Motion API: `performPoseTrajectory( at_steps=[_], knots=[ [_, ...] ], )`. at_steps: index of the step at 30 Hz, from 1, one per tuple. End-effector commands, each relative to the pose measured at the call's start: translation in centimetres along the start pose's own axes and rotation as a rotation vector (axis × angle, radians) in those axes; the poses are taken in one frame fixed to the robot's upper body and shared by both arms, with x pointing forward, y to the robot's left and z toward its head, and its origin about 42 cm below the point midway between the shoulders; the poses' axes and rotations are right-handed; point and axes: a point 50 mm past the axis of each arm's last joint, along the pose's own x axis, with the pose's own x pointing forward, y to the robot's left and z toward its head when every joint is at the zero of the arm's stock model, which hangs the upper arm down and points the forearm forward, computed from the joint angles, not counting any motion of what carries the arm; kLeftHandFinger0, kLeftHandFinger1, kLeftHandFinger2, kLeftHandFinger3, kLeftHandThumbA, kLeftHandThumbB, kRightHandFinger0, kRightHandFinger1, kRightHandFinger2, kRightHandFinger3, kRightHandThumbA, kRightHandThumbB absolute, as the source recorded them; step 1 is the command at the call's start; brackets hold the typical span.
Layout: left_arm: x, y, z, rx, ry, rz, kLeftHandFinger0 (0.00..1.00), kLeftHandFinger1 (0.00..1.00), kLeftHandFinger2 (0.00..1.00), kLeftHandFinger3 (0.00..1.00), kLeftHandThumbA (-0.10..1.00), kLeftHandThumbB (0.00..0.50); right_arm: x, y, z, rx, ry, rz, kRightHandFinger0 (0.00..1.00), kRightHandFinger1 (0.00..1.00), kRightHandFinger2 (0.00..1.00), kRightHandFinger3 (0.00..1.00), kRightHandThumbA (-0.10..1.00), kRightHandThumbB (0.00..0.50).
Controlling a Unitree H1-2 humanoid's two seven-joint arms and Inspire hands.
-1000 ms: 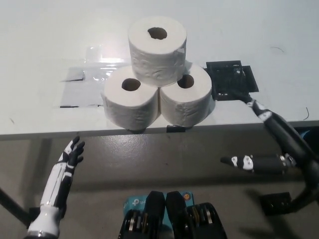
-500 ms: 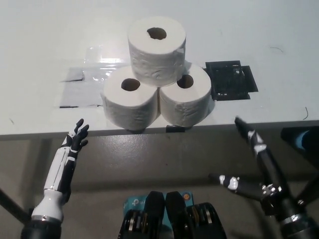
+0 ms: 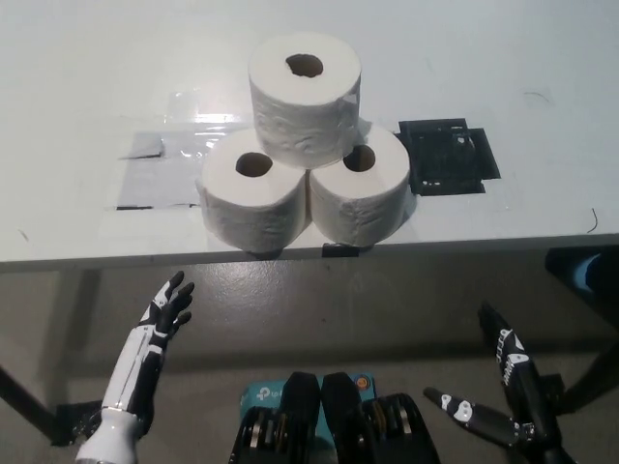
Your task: A few rolls of toilet paper are kept infront of the robot and the robot uses its right hand to lift one of the rolls and and places it on top of the other rolls to stack it.
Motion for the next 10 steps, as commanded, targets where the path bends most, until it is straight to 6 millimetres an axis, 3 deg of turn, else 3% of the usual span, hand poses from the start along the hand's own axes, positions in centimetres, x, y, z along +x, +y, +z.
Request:
performPoseTrajectory(
  at_steps=[1, 10],
  knots=[
    [0.22, 0.26, 1.24, 0.011, -0.062, -0.011, 1.0, 1.0, 1.0, 1.0, 1.0, 0.115, 0.46, -0.01, 1.05, 0.04, -0.094, -0.048, 1.0, 1.0, 1.0, 1.0, 1.0, 0.175],
    [0.37, 0.47, 1.06, 0.021, -0.066, -0.015, 1.0, 1.0, 1.0, 1.0, 1.0, 0.114, 0.42, -0.15, 0.88, 0.013, -0.094, -0.046, 1.0, 1.0, 1.0, 1.0, 1.0, 0.166]
  ],
)
